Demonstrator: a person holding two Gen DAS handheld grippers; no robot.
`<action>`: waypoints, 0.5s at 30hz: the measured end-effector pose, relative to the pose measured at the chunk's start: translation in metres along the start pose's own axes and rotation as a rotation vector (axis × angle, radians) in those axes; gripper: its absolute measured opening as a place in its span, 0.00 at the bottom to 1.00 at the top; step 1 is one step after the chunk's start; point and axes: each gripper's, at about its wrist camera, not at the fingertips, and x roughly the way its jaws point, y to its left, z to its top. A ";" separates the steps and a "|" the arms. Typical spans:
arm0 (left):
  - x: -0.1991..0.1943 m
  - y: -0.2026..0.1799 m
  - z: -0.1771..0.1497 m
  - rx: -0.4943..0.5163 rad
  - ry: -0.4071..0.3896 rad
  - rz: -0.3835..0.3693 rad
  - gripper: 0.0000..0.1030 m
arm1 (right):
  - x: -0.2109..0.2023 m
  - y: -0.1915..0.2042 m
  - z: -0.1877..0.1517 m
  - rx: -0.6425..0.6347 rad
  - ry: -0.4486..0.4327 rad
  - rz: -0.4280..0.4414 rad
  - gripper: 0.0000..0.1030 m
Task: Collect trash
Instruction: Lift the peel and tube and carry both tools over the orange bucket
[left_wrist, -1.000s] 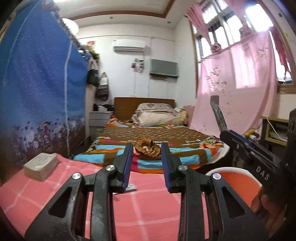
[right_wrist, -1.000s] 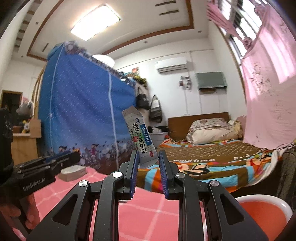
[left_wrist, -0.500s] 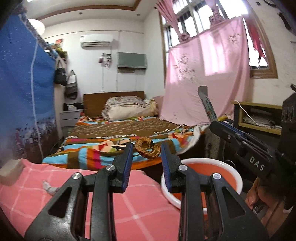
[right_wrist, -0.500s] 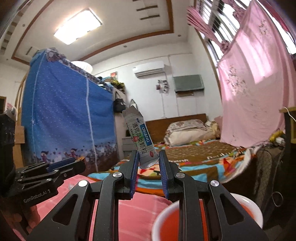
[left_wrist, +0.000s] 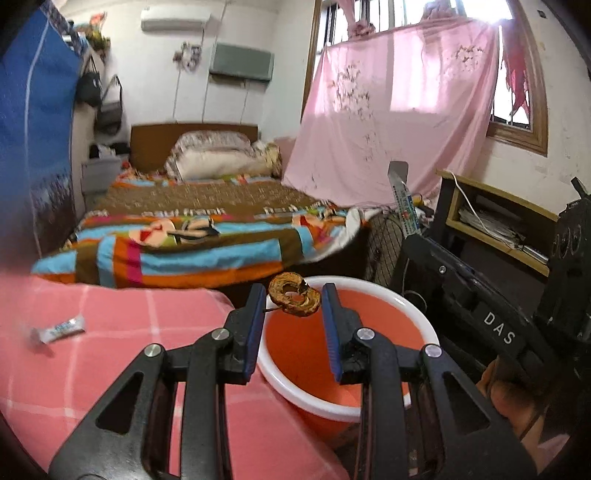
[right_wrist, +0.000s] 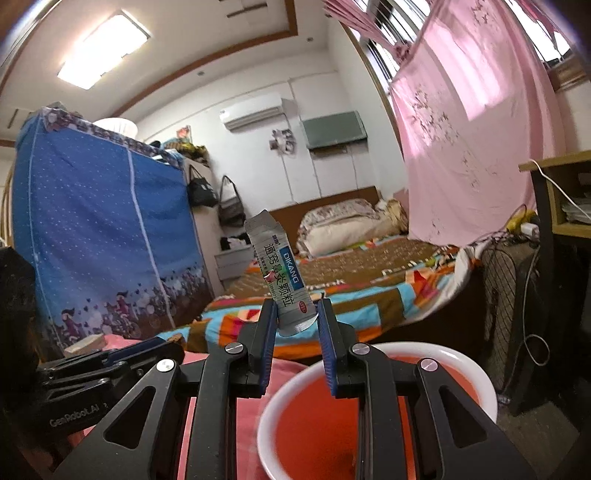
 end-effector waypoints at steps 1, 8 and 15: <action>0.003 -0.001 -0.001 -0.001 0.015 -0.004 0.33 | 0.000 -0.002 -0.001 0.004 0.010 -0.004 0.20; 0.024 -0.013 -0.006 -0.003 0.101 -0.028 0.33 | 0.001 -0.013 -0.011 0.021 0.069 -0.031 0.21; 0.041 -0.017 -0.011 -0.026 0.190 -0.049 0.33 | 0.007 -0.025 -0.019 0.037 0.138 -0.064 0.21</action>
